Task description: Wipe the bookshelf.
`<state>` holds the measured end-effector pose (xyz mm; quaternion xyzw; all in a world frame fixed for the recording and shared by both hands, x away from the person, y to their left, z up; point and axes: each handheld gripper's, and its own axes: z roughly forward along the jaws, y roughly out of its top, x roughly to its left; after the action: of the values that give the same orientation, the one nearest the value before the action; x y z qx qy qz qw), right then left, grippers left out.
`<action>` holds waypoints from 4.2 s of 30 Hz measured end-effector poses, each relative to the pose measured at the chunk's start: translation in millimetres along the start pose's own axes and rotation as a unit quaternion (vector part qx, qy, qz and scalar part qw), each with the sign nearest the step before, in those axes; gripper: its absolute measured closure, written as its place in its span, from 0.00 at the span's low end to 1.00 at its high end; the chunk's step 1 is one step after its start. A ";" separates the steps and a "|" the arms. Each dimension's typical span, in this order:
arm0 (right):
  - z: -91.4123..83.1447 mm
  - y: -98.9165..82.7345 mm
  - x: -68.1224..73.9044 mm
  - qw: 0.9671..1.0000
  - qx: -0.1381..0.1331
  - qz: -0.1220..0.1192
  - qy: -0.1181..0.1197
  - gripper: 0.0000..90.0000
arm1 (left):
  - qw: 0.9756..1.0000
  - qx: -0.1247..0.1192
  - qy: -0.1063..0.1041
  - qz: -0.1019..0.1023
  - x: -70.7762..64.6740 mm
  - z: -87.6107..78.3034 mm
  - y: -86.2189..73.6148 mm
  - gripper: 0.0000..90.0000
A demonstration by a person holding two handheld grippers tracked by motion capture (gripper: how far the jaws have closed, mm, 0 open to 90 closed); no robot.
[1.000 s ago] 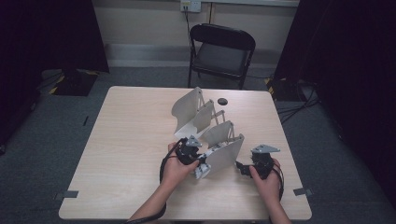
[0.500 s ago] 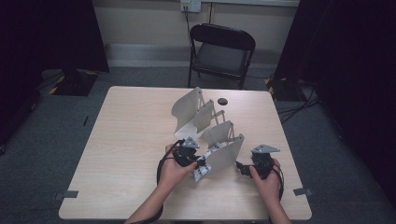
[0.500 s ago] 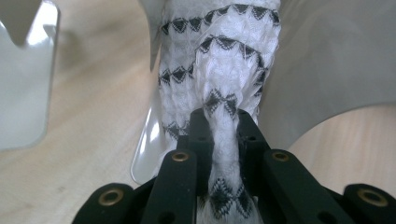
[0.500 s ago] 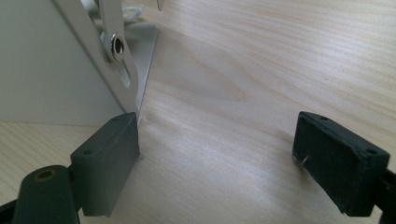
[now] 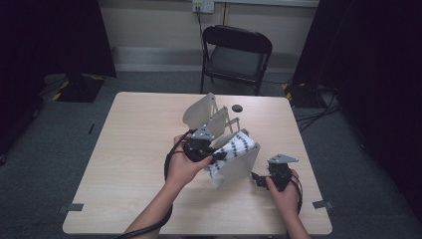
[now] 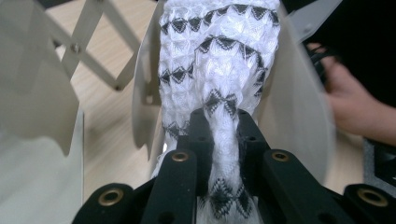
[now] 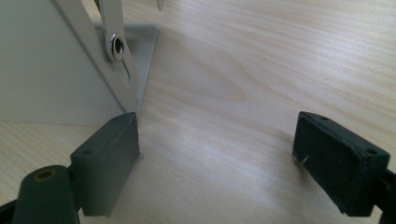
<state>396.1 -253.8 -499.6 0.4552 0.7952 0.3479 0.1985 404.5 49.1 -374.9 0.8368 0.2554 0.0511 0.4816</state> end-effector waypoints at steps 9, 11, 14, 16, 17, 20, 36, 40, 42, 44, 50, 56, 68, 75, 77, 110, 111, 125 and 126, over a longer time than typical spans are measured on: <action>0.0 0.0 -0.1 1.000 0.000 0.000 0.000 0.15 | 1.000 0.003 -0.029 0.002 -2.9 11.9 -1.0 0.90; 0.0 0.0 -0.1 1.000 0.000 0.000 0.000 0.15 | 1.000 0.004 -0.029 0.000 -2.7 13.9 -2.9 0.90; 0.1 0.1 -0.1 1.000 0.000 0.000 0.000 0.15 | 0.999 0.012 -0.035 -0.003 -1.9 20.8 -10.0 0.90; 0.1 0.1 -0.2 1.000 0.000 0.000 0.000 0.15 | 0.999 0.014 -0.037 -0.005 -1.8 22.3 -11.7 0.90; 0.1 0.1 -0.2 1.000 0.000 0.001 -0.001 0.15 | 0.999 0.016 -0.037 -0.006 -1.7 24.9 -14.7 0.90; 0.1 0.1 -0.2 1.000 0.000 0.001 -0.001 0.15 | 0.999 0.019 -0.039 -0.008 -2.1 27.7 -17.9 0.90; 0.2 0.2 -0.2 1.000 0.000 0.001 -0.001 0.15 | 0.997 0.059 -0.043 -0.029 1.2 55.2 -54.4 0.90; 0.2 0.2 -0.2 1.000 0.000 0.001 -0.001 0.15 | 0.996 0.067 -0.041 -0.035 2.2 61.0 -65.6 0.89; 0.2 0.2 -0.2 1.000 0.000 0.001 -0.001 0.15 | 0.996 0.068 -0.040 -0.036 2.4 62.6 -68.4 0.89; 0.2 0.2 -0.2 1.000 0.000 0.001 -0.001 0.15 | 0.996 0.074 -0.039 -0.039 3.0 64.5 -72.0 0.89; 0.2 0.2 -0.2 1.000 0.000 0.001 -0.001 0.15 | 0.995 0.075 -0.038 -0.044 3.4 67.7 -80.1 0.89; 0.1 0.2 -0.1 1.000 0.001 0.001 -0.001 0.15 | 0.996 0.071 -0.035 -0.044 4.1 60.6 -73.9 0.89; 0.2 0.2 -0.1 1.000 0.001 0.001 -0.001 0.15 | 0.999 0.029 -0.013 -0.016 0.1 12.4 -6.3 0.89; 0.2 0.3 0.1 1.000 0.001 0.002 -0.001 0.15 | 1.000 0.016 -0.021 0.002 -12.3 1.0 21.5 0.89; 0.2 0.2 0.1 1.000 0.001 0.002 -0.001 0.15 | 0.999 0.023 -0.027 0.001 -13.8 4.5 19.8 0.89; 0.2 0.3 -0.2 1.000 0.001 0.001 -0.001 0.15 | 0.993 0.080 -0.046 -0.080 5.6 70.2 -81.1 0.89; 0.2 0.3 -0.2 1.000 0.001 0.001 -0.001 0.15 | 0.993 0.075 -0.045 -0.082 5.5 71.4 -82.7 0.89; 0.3 0.3 -0.2 1.000 0.001 0.001 -0.001 0.15 | 0.994 0.066 -0.016 -0.089 12.5 60.7 -70.7 0.84; 0.3 0.3 -0.2 1.000 0.000 0.001 -0.001 0.15 | 0.994 0.067 -0.016 -0.090 12.5 60.3 -70.6 0.86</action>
<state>396.6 -253.8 -499.6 0.4563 0.7947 0.3473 0.1987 408.6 36.6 -467.6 0.8414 0.3252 -0.0228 0.4310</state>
